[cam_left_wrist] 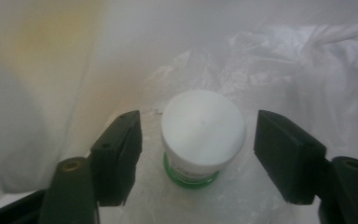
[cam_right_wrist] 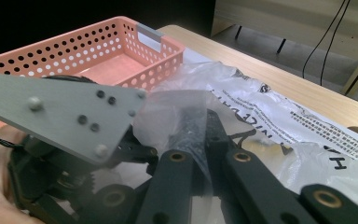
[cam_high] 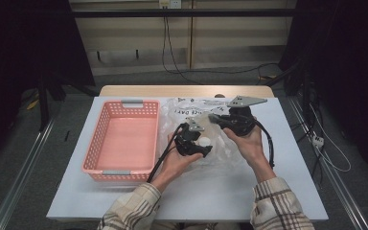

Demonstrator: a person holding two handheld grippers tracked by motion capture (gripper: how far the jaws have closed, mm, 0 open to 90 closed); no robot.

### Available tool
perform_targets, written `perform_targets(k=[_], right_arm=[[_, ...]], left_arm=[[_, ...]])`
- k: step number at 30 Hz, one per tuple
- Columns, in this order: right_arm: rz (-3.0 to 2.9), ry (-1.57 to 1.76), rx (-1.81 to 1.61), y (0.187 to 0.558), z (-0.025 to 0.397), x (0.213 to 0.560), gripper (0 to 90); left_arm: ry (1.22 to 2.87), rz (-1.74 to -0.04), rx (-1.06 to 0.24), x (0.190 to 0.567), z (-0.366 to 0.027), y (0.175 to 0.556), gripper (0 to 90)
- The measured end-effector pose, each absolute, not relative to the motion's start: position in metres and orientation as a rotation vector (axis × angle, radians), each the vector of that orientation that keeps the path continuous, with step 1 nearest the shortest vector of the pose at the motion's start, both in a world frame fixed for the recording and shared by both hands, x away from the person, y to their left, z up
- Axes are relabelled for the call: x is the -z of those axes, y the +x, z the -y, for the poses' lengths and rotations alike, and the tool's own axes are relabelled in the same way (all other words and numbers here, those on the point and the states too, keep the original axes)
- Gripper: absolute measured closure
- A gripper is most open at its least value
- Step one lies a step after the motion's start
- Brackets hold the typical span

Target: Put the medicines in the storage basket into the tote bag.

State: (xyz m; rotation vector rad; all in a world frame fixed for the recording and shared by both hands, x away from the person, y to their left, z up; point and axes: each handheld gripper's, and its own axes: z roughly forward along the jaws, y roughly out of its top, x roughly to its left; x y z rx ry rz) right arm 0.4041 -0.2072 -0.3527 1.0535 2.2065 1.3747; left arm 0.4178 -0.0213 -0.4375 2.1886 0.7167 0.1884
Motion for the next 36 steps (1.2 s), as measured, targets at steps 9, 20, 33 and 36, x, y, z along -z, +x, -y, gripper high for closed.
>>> perform_targets(k=[9,20,33,36], right_arm=[[-2.205,1.065,-1.370,0.405,0.209,0.354,90.0],[-2.202,1.068,-1.362,0.405,0.210,0.354,90.0],[-2.204,1.069,-1.354,0.404,0.211,0.354,90.0],[-2.203,1.073,-1.351,0.403,0.211,0.354,90.0]], left_arm=[[2.167,-0.648,-0.181,0.416,0.017,0.403,22.8],[2.143,-0.605,-0.216,0.392,0.001,0.386,15.0],[2.117,-0.542,-0.251,0.369,-0.020,0.366,9.7],[2.122,-0.526,-0.261,0.366,-0.025,0.361,8.6]])
